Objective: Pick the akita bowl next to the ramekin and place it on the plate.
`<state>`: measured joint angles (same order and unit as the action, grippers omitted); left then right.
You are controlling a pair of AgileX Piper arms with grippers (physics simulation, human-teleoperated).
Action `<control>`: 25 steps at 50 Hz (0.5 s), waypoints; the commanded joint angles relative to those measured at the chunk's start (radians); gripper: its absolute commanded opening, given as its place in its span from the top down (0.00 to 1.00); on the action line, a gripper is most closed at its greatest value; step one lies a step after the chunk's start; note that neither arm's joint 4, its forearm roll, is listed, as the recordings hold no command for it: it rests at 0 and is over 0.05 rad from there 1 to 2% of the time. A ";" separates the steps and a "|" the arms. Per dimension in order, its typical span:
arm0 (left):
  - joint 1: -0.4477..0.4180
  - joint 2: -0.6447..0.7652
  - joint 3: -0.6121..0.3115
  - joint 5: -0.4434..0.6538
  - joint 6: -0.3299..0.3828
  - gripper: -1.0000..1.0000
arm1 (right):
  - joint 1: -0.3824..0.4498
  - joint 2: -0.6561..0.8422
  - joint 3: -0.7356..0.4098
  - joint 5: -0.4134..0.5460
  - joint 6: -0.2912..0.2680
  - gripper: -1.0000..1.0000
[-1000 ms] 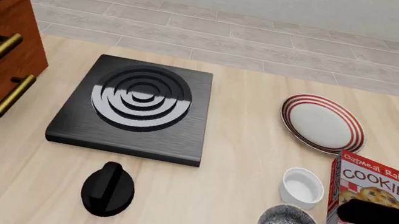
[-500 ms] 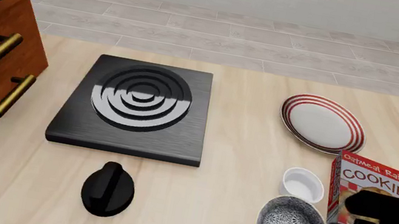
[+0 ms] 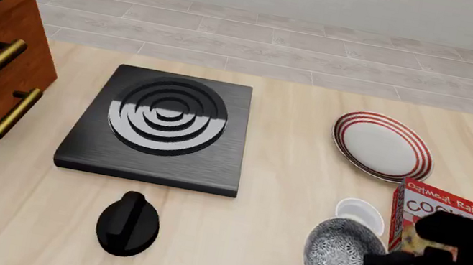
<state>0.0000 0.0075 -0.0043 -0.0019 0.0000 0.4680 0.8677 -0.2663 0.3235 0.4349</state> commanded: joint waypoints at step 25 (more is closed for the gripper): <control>0.000 0.000 0.000 0.000 0.000 0.00 | -0.026 0.000 -0.085 0.041 0.036 1.00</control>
<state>0.0000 0.0075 -0.0043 -0.0019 0.0000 0.4567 0.8630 -0.3273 0.3624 0.4670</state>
